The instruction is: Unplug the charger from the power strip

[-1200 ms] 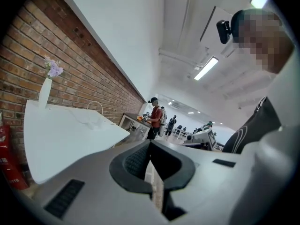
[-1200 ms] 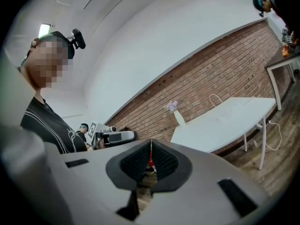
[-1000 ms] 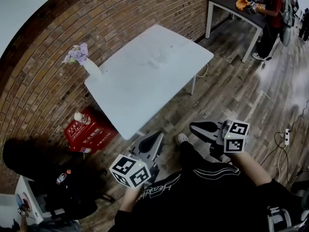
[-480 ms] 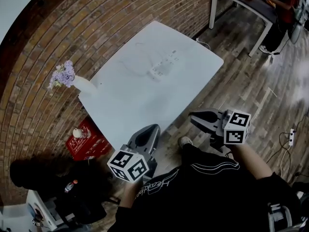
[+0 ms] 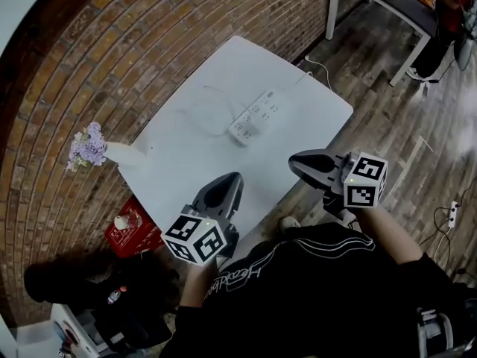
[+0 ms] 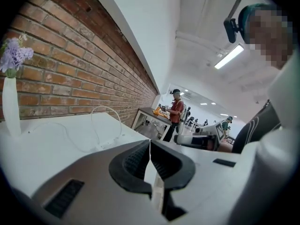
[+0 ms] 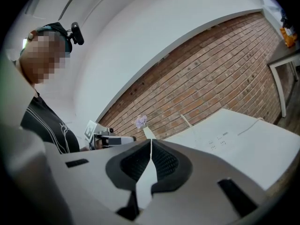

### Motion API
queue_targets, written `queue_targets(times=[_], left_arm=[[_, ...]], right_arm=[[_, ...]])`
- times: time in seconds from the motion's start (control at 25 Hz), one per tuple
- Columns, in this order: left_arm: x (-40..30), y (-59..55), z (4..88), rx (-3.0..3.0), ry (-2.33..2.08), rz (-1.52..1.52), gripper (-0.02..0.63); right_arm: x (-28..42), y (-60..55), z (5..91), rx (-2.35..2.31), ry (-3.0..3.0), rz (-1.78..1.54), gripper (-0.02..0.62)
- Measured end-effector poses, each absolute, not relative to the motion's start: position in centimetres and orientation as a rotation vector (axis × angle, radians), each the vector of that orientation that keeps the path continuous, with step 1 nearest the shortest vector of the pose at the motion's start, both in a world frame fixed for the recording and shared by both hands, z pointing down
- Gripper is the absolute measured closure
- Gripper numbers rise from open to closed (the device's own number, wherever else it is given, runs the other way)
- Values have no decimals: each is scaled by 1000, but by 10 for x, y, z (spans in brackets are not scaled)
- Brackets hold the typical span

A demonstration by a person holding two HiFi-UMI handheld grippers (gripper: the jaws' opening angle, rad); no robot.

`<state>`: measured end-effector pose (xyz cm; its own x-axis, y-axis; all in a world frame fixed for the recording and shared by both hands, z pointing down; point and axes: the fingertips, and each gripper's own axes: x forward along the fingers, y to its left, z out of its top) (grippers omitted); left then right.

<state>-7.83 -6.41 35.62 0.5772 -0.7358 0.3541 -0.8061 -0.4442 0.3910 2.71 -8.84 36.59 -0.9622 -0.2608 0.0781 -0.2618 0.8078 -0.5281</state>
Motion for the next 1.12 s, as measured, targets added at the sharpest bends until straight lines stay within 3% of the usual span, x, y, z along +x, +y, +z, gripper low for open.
queue_targets(times=[0.48,0.64,1.12], left_arm=[[-125,-114,396,2217,-1310,222,597],[-131,-135,426,2172,-1259,241,535],[-141,-201,520,1945,-1162,210,476]], right_arm=[[5,-125,379,476,-2950,805,598],[0,-141,399,526,-2892,805,598],[-18,-185,439,644,-2831,810,597]])
